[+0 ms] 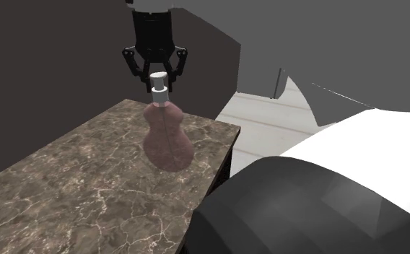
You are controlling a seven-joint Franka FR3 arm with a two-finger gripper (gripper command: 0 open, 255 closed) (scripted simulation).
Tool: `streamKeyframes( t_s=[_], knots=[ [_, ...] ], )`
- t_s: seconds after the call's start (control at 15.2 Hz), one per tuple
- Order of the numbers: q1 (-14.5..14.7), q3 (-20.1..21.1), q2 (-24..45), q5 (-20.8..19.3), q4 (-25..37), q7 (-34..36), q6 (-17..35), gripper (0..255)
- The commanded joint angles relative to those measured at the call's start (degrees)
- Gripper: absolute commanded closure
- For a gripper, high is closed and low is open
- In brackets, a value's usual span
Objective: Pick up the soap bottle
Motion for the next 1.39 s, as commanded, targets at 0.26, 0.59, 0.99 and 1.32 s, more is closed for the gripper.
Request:
streamKeyframes(
  t_s=[0.26, 0.59, 0.99, 1.32],
  knots=[
    [-0.01, 0.04, 0.52, -0.10, 1.38, 0.10, -0.99, 255],
    [-0.01, 0.30, 2.91, -0.57, 8.09, 0.68, -5.35, 255],
    [0.15, 0.81, 6.60, -1.36, 17.41, 1.58, -11.06, 255],
    [0.36, 1.20, 9.06, -1.94, 23.14, 2.18, -14.39, 255]
  ],
)
